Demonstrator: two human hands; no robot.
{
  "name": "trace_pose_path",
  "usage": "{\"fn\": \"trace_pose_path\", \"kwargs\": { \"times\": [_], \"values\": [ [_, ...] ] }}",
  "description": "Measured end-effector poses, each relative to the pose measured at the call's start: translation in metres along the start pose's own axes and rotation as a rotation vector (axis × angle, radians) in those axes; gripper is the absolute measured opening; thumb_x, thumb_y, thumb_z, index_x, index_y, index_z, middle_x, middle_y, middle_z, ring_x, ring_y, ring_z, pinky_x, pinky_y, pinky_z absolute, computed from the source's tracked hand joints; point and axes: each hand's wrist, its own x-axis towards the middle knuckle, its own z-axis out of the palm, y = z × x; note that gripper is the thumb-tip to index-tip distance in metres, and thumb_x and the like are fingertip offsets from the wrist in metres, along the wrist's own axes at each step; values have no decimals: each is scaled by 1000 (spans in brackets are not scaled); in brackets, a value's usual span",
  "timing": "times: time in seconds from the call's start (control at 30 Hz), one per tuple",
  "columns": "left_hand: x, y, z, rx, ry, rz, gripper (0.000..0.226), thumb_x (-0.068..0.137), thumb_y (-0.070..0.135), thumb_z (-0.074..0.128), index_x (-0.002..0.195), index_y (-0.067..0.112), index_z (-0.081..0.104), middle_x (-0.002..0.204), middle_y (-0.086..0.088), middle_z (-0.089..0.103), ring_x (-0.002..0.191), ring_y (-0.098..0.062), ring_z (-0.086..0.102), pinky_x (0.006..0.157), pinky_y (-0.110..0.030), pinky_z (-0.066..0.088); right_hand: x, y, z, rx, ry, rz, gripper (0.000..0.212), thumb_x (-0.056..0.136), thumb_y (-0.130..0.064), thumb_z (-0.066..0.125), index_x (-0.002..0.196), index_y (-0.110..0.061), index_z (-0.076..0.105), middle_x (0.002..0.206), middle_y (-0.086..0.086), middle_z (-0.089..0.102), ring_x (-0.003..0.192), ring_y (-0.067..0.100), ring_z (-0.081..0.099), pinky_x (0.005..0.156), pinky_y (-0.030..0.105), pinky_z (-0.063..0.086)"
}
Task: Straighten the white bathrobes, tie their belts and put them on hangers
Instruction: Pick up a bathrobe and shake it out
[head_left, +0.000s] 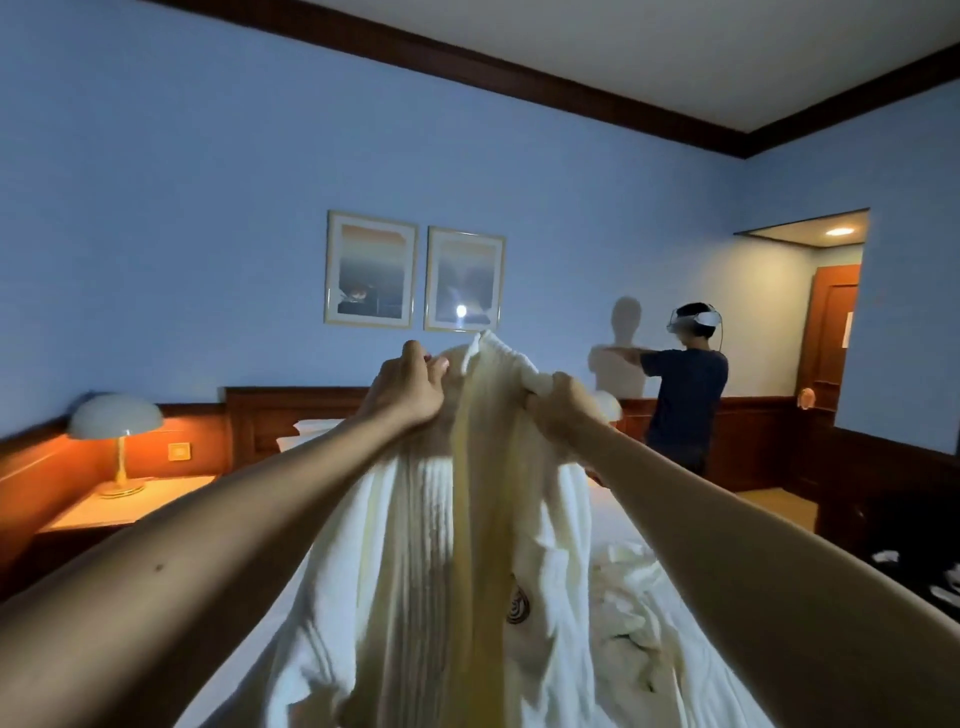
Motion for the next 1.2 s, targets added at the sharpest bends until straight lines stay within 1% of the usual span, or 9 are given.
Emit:
{"fn": "trace_pose_path", "kwargs": {
  "times": [0.13, 0.27, 0.43, 0.57, 0.67, 0.73, 0.83, 0.97, 1.2],
  "values": [
    [-13, -10, -12, -130, -81, -33, 37, 101, 45, 51, 104, 10, 61, 100, -5, 63, 97, -26, 60, 77, -31, 40, -17, -22, 30, 258, -318, -61, 76, 82, -47, 80, 141, -8, 50, 122, 5, 62, 100, 19, 62, 60, 25, 50],
    [-17, -26, -22, -372, -161, -178, 35, 95, 50, 60, 91, 16, 62, 89, -1, 63, 84, -19, 58, 77, -32, 44, -20, -26, 62, 307, -376, -95, 43, 70, -34, 93, 97, -6, 74, 93, 12, 76, 89, 27, 74, 77, 45, 63],
    [-31, -58, -48, -858, -490, -373, 20, 85, 19, 68, 104, 16, 62, 95, -5, 67, 88, -21, 64, 74, -34, 51, -13, -23, 88, 445, -254, -101, 24, 77, -17, 83, 88, 2, 72, 82, 16, 75, 71, 25, 72, 66, 45, 61],
    [-53, -86, -38, -352, -650, -261, 51, 66, 25, 86, 112, 17, 66, 106, 1, 74, 98, -18, 72, 74, -37, 58, -6, -24, 95, 596, -219, -91, 11, 77, -4, 81, 74, -8, 70, 71, 5, 69, 65, 20, 65, 66, 36, 58],
    [-58, -86, -27, -76, -342, -62, 12, 82, 20, 73, 78, 18, 62, 80, 6, 67, 83, -18, 66, 61, -29, 47, 3, -20, 98, 544, -256, -114, 18, 81, -11, 80, 83, 3, 68, 74, 6, 66, 70, 21, 63, 66, 36, 55],
    [-62, -86, -29, 7, -117, -28, 27, 88, 28, 56, 67, 13, 49, 67, 5, 55, 67, -15, 50, 54, -29, 32, 13, -14, 93, 344, -355, -184, 30, 81, -24, 81, 99, -3, 70, 89, 8, 68, 85, 23, 65, 71, 36, 56],
    [-71, -94, -33, -7, 56, 0, 20, 78, 24, 43, 82, 10, 56, 80, -1, 61, 76, -21, 52, 62, -31, 37, 22, 1, 75, -119, -504, -333, 78, 75, -47, 83, 141, -16, 54, 134, 5, 59, 125, 27, 56, 102, 41, 48],
    [-85, -117, -50, 508, 237, 193, 48, 77, 2, 39, 120, 14, 59, 103, -10, 51, 77, -37, 58, 62, -42, 53, 33, 34, 41, -186, -511, -322, 62, 76, -61, 70, 125, -26, 58, 118, -5, 67, 113, 23, 61, 94, 41, 49],
    [-97, -127, -97, 875, -130, 396, 36, 97, 54, 40, 117, 30, 58, 118, 4, 49, 90, -27, 62, 65, -43, 54, 50, 88, 17, -346, -248, -471, 31, 95, -41, 51, 123, -33, 62, 115, 0, 70, 100, 29, 64, 85, 44, 55]
  ]
}}
